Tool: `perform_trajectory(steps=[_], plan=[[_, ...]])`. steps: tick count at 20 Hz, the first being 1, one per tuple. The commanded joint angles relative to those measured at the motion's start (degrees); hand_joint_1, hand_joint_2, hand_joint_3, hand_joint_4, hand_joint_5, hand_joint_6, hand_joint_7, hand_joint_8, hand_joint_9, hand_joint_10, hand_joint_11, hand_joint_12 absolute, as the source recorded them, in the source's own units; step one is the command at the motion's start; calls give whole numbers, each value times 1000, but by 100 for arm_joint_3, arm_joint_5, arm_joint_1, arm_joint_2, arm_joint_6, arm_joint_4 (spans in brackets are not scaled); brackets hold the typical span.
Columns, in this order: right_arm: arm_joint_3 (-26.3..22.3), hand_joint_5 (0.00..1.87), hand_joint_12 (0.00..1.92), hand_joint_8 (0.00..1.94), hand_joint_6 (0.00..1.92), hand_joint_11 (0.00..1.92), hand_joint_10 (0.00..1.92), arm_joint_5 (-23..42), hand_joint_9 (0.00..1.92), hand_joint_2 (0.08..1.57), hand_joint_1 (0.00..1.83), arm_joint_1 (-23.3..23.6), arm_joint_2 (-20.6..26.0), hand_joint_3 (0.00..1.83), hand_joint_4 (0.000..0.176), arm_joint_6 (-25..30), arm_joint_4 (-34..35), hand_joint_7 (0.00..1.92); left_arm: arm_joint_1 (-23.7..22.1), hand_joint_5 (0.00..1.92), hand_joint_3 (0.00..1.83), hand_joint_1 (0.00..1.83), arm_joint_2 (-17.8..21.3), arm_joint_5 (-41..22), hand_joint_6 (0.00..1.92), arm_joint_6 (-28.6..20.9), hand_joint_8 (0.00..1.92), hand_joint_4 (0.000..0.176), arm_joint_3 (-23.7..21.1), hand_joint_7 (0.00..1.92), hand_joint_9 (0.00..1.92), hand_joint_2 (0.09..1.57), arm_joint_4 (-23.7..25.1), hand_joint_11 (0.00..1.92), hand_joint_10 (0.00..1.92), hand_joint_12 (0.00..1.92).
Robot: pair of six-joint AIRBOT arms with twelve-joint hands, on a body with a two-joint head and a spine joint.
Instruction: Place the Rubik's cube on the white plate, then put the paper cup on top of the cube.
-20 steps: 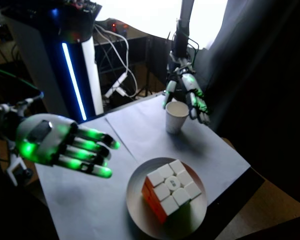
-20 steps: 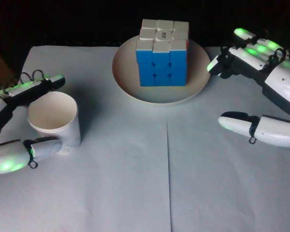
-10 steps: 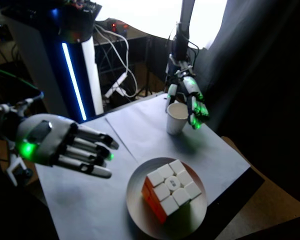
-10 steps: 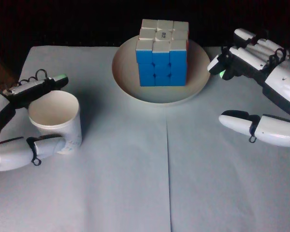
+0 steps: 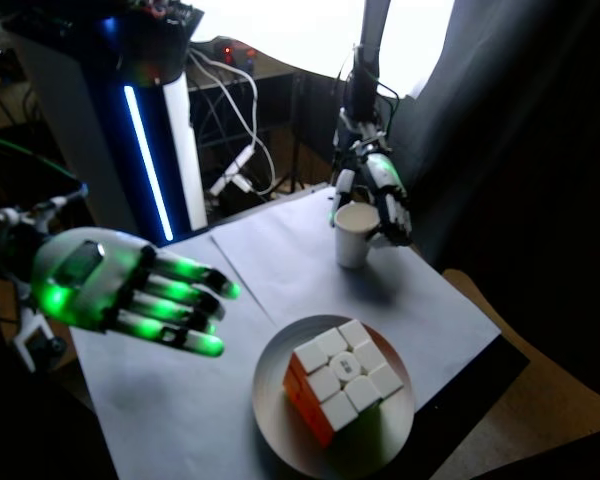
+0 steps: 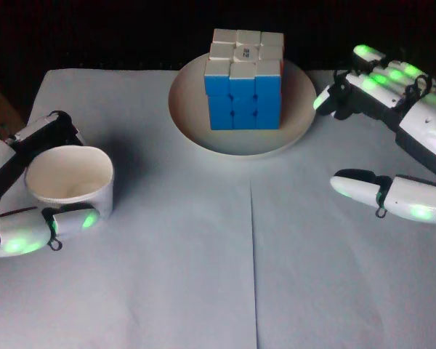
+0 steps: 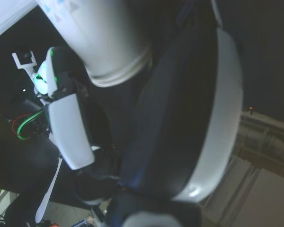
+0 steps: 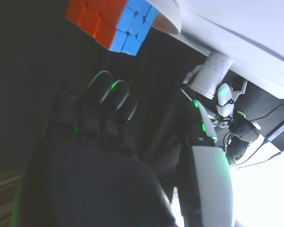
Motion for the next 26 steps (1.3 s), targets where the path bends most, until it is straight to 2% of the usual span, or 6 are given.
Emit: perform_trajectory(steps=[1, 5, 18, 20, 24, 26], plan=[[12, 26, 1492, 1270, 1154, 0, 1387, 737, 100, 1201, 849, 45, -33, 0, 0, 22, -24, 124, -94, 149, 2, 1131, -20, -696, 1810, -19, 1830, 55, 28, 164, 264, 1138, 44, 343, 1921, 1921], [12, 0, 1660, 1389, 1219, 0, 1501, 737, 55, 1178, 849, 33, -32, 0, 0, 22, -12, 90, -286, 94, 2, 1117, 70, -805, 1651, -24, 1687, 17, -15, 93, 157, 1146, 252, 183, 1887, 1921], [34, 0, 1739, 1393, 1151, 0, 1434, 737, 0, 1223, 748, 5, -49, 8, 0, 21, 42, 66, -2218, 126, 0, 1015, 137, 268, 1697, -387, 1802, 127, 634, 138, 174, 1165, 1289, 214, 1912, 1921], [34, 3, 1531, 1293, 1165, 0, 1423, 737, 23, 1201, 759, -14, -51, 0, 10, 21, 52, 74, -2561, 181, 0, 1083, -22, 567, 1619, -556, 1694, 64, 887, 191, 187, 1151, 1436, 158, 1816, 1921], [40, 0, 1713, 1171, 1153, 0, 1404, 737, 56, 1234, 775, -45, -70, 3, 0, 21, 65, 107, -3148, 203, 0, 984, -468, 1060, 1615, -1000, 1706, 75, 1407, 216, 291, 1145, 1690, 418, 1884, 1921], [41, 0, 1851, 1238, 1127, 0, 1484, 737, 80, 1187, 726, -57, -74, 0, 0, 21, 66, 92, -3372, 193, 0, 1158, -624, 1268, 1690, -1030, 1769, 0, 1548, 172, 371, 1138, 1790, 552, 1921, 1921]])
